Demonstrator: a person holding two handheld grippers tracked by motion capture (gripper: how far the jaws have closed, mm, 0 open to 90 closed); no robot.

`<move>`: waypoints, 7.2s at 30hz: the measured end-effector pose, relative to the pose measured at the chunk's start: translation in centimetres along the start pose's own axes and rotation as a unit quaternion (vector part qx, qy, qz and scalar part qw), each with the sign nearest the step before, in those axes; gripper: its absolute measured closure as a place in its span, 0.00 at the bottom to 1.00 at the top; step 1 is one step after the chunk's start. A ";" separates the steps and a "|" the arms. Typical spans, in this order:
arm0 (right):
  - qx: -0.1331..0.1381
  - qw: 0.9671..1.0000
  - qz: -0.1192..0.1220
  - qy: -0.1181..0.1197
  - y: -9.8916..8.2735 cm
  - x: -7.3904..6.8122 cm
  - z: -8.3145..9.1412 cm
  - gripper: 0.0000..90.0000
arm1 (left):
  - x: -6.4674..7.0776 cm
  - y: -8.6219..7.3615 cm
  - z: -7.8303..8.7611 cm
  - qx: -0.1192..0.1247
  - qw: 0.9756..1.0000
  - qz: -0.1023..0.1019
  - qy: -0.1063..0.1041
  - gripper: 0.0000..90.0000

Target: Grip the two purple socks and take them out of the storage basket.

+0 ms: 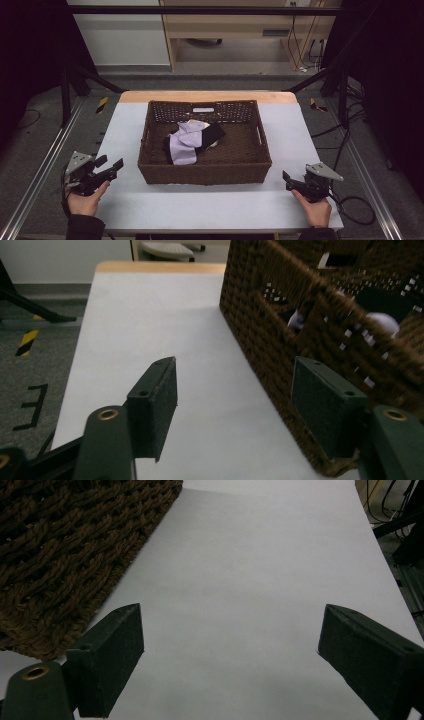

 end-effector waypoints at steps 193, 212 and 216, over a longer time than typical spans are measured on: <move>-0.021 1.000 -0.004 0.017 -0.5 -0.4 -1.0 0.10 | 3.8 9.8 6.2 0.145 0.987 -0.032 -0.066 0.97; -0.016 1.000 -0.002 0.019 -0.4 -0.4 -0.9 0.11 | 0.2 3.1 2.1 0.051 0.999 0.000 -0.019 0.97; -0.017 1.000 -0.002 0.019 -0.4 -0.4 -0.9 0.11 | -0.2 1.5 0.5 0.018 1.000 0.000 -0.010 0.97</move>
Point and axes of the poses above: each handheld gripper's, and its own axes: z roughly backward along the jaws, y roughly out of its top, x roughly to its right, the point moved 8 cm from there along -z, roughly forward along the jaws, and after that the axes turned 7 degrees about -x, right-handed, at the moved point
